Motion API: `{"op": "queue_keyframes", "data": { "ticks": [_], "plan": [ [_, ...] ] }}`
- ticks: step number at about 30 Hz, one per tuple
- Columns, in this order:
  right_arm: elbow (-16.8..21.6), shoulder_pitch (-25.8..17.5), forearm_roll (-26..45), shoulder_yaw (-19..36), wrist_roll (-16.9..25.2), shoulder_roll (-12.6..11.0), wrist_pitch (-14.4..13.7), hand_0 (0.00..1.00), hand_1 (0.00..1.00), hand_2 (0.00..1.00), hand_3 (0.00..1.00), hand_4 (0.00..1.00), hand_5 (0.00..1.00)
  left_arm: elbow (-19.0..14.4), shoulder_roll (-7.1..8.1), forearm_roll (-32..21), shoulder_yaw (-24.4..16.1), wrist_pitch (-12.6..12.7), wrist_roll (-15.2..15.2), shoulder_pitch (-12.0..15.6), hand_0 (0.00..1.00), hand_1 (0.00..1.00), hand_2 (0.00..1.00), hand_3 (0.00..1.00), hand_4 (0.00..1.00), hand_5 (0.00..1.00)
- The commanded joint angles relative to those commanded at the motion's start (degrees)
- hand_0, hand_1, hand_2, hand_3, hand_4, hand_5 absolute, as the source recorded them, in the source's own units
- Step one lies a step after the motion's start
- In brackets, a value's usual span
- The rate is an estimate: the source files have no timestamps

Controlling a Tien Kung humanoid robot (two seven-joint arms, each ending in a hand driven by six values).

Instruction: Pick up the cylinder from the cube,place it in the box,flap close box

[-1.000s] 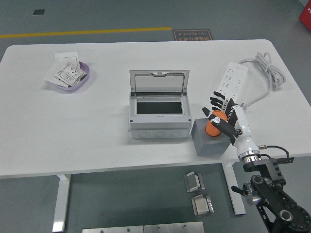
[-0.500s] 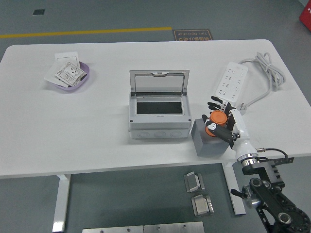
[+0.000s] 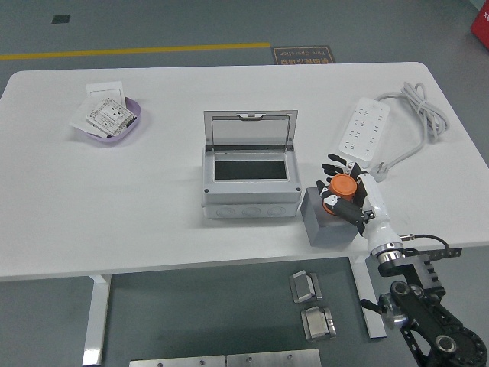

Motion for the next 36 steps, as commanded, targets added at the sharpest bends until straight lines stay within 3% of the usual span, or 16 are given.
{"op": "queue_keyframes", "data": {
  "ticks": [4,5,10,11,16,17,22,23,28,29,34,35,36],
  "plan": [
    [0.1,0.0,0.1,0.0,-0.2,0.0,0.0,0.715,0.730,0.673,0.691,0.603,0.002,0.0,-0.07,0.1,-0.1,0.0,0.1,0.1,0.637,0.618,0.570,0.597,0.663,0.264],
    [0.1,0.0,0.2,-0.1,-0.3,0.0,0.0,0.709,0.702,0.626,0.630,0.245,0.002,0.0,-0.10,0.1,-0.1,0.0,0.2,0.1,0.637,0.617,0.570,0.598,0.664,0.263],
    [0.0,0.1,0.3,-0.2,-0.9,0.1,0.0,0.709,0.702,0.626,0.630,0.245,0.002,0.0,-0.22,0.0,0.0,0.0,0.1,0.1,0.637,0.617,0.570,0.598,0.664,0.263],
    [-0.1,0.0,0.3,-0.2,-1.1,0.1,0.1,0.698,0.630,0.568,0.521,0.002,0.002,0.0,-0.23,-0.1,0.1,0.0,0.1,0.1,0.637,0.618,0.570,0.598,0.665,0.263],
    [-0.1,0.0,0.0,-0.3,-1.8,0.1,0.2,0.698,0.630,0.568,0.521,0.002,0.002,0.0,-0.26,-0.2,0.2,-0.1,-0.1,0.1,0.637,0.618,0.570,0.598,0.665,0.263],
    [-0.1,0.1,-0.1,-0.3,-1.9,0.1,0.2,0.636,0.560,0.523,0.434,0.002,0.002,0.0,-0.27,-0.2,0.3,-0.1,-0.1,0.1,0.637,0.617,0.570,0.598,0.665,0.264],
    [0.0,0.2,-0.3,-0.4,-2.4,0.1,0.1,0.636,0.560,0.523,0.434,0.002,0.002,0.0,-0.35,-0.4,0.4,-0.1,-0.2,0.1,0.637,0.617,0.570,0.598,0.665,0.264],
    [0.1,0.3,-0.3,-0.4,-2.4,0.0,0.1,0.571,0.462,0.465,0.338,0.002,0.002,0.0,-0.37,-0.4,0.5,-0.1,-0.2,0.1,0.637,0.617,0.570,0.597,0.665,0.263],
    [0.4,0.4,-0.4,-0.4,-2.3,-0.1,0.2,0.571,0.462,0.465,0.338,0.002,0.002,0.0,-0.41,-0.5,0.6,-0.2,-0.3,0.1,0.637,0.617,0.570,0.597,0.665,0.263],
    [0.5,0.5,-0.4,-0.4,-2.3,-0.1,0.2,0.522,0.335,0.379,0.257,0.002,0.002,0.0,-0.42,-0.6,0.7,-0.2,-0.3,0.1,0.637,0.617,0.570,0.597,0.665,0.263],
    [0.7,0.6,-0.7,-0.3,-2.3,0.0,0.5,0.522,0.335,0.379,0.257,0.002,0.002,0.0,-0.48,-0.7,0.9,-0.2,-0.4,0.1,0.637,0.617,0.570,0.597,0.665,0.263],
    [0.7,0.6,-0.8,-0.3,-2.3,0.0,0.5,0.479,0.260,0.310,0.230,0.002,0.002,0.0,-0.50,-0.7,1.0,-0.3,-0.4,0.1,0.637,0.617,0.569,0.598,0.665,0.264],
    [0.8,0.7,-0.8,-0.3,-2.3,0.0,0.6,0.479,0.260,0.310,0.230,0.002,0.002,0.0,-0.52,-0.6,0.9,-0.3,-0.4,0.1,0.637,0.617,0.569,0.598,0.665,0.264]
  ]
}}
